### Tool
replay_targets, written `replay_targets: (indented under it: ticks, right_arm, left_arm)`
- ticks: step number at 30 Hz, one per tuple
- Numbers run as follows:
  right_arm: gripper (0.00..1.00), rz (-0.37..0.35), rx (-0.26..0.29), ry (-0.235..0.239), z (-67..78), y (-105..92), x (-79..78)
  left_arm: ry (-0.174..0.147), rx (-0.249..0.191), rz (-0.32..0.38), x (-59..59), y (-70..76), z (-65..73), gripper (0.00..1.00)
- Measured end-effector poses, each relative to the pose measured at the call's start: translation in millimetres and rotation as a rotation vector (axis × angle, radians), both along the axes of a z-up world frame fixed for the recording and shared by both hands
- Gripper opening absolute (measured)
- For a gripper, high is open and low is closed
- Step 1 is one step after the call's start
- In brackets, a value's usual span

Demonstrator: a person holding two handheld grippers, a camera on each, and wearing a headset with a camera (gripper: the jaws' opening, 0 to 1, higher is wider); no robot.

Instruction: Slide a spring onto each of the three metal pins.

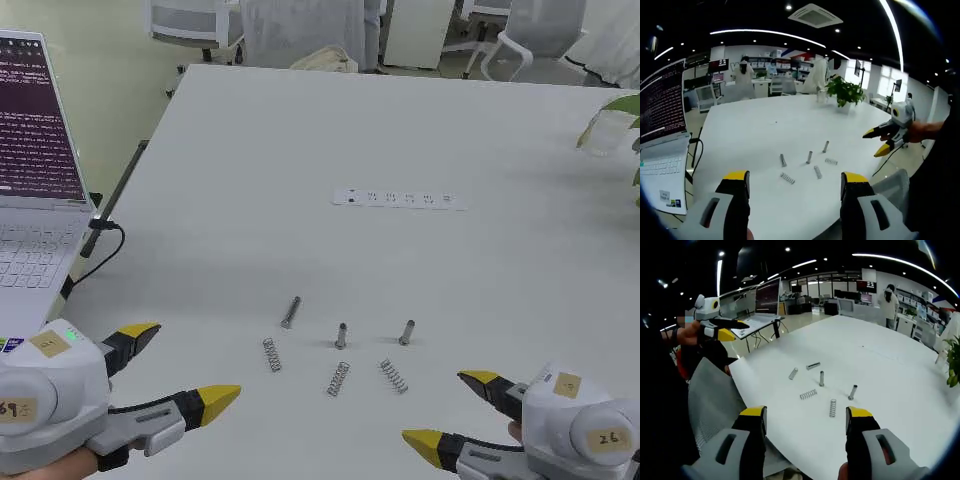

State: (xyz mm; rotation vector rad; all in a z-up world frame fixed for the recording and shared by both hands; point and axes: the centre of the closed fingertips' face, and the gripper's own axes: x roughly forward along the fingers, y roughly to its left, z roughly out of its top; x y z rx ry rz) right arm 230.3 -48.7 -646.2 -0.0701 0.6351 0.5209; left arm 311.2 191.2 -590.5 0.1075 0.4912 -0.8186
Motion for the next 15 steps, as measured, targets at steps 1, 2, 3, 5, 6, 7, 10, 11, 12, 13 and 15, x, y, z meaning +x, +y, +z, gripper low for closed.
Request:
replay_targets:
  ticks: [1, 2, 3, 5, 6, 7, 10, 11, 12, 13, 15]
  right_arm:
    - [0.62, 0.0, -0.001, 0.002, -0.2, -0.1, -0.2]
    - [0.62, -0.001, -0.001, 0.002, -0.1, -0.2, -0.2]
    - [0.62, -0.001, -0.001, 0.002, 0.1, -0.2, -0.2]
    - [0.62, -0.001, -0.001, 0.001, 0.4, -0.5, 0.1]
    - [0.62, -0.002, -0.002, 0.0, 0.4, -1.0, 0.4]
    - [0.62, -0.002, -0.002, 0.0, 0.5, -1.3, 0.7]
    - [0.62, -0.001, -0.002, -0.001, 0.9, -1.3, 0.7]
    - [0.62, 0.0, -0.002, 0.0, 0.9, -1.2, 0.7]
    - [0.62, 0.002, -0.003, 0.001, 0.6, -1.0, 0.7]
    - [0.62, 0.003, -0.004, 0.002, 0.4, -0.8, 0.7]
    - [0.62, 0.005, -0.003, 0.002, 0.7, -0.2, 1.2]
  left_arm:
    - [-0.001, -0.002, -0.002, 0.2, -0.9, 0.5, 0.7]
    - [-0.001, -0.003, -0.003, 0.3, -1.3, 0.8, 0.71]
    - [-0.002, -0.004, -0.003, 0.6, -1.7, 0.9, 0.71]
    - [-0.001, -0.003, -0.003, 0.9, -1.6, 0.5, 0.71]
    - [-0.002, -0.002, -0.003, 1.1, -1.4, 0.5, 0.71]
    - [-0.002, -0.004, -0.003, 1.1, -1.4, 0.6, 0.71]
    - [-0.002, -0.004, -0.002, 0.9, -0.8, 0.5, 0.71]
    - [-0.001, -0.004, -0.002, 0.7, -0.6, 0.3, 0.71]
    - [-0.001, -0.004, -0.001, 0.5, -0.4, 0.3, 0.71]
    - [-0.001, -0.004, -0.001, 0.4, -0.2, 0.2, 0.7]
    - [-0.001, -0.004, 0.001, 0.5, 0.6, 0.3, 0.71]
